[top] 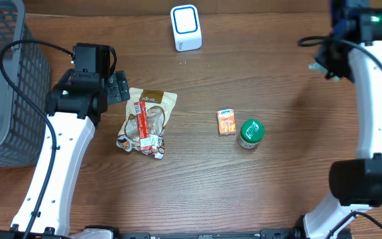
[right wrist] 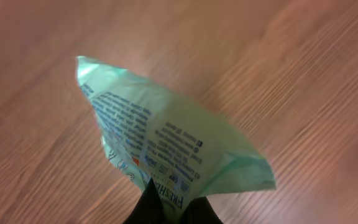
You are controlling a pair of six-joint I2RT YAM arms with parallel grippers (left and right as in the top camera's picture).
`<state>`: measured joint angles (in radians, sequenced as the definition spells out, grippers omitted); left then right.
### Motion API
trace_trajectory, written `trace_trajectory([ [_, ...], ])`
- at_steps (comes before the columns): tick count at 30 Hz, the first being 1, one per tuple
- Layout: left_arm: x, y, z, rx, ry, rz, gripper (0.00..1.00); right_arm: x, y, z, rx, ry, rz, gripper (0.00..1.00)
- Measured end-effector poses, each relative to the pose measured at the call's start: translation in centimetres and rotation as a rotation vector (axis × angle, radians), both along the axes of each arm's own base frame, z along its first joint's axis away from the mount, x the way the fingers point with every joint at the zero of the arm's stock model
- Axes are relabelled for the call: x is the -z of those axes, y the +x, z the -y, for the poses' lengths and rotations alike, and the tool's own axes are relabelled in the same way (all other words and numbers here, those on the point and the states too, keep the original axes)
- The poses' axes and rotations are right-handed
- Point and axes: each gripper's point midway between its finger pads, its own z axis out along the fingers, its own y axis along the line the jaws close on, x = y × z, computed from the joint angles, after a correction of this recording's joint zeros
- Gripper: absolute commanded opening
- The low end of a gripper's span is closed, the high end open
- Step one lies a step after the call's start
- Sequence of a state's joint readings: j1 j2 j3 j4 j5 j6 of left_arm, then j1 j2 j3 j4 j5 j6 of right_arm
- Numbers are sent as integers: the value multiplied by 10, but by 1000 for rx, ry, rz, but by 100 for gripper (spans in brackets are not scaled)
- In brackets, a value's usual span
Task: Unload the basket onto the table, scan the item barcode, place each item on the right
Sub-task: 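Carry the mint packet right and set it down on the table, then move the right gripper to the green-capped jar and grasp it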
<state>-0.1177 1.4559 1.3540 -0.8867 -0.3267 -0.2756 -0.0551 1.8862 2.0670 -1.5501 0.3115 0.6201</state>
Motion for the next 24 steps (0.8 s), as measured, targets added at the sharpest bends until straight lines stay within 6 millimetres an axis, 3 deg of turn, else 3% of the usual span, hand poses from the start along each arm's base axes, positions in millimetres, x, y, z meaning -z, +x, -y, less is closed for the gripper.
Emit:
trace_trajectory([
  [4, 0, 0, 0, 0, 0, 0, 100, 53, -5, 6, 50, 182, -54, 4],
  [9, 0, 0, 0, 0, 0, 1, 100, 121, -14, -5, 61, 357, -108, 4],
  [13, 0, 0, 0, 0, 0, -1, 100, 145, -21, -10, 67, 395, -128, 8],
  [20, 0, 0, 0, 0, 0, 0, 100, 161, -31, -7, 69, 380, -158, 78],
  [22, 0, 0, 0, 0, 0, 0, 100, 161, -31, -5, 72, 372, -160, 86],
  [24, 0, 0, 0, 0, 0, 0, 100, 161, -32, -3, 79, 367, -161, 88],
])
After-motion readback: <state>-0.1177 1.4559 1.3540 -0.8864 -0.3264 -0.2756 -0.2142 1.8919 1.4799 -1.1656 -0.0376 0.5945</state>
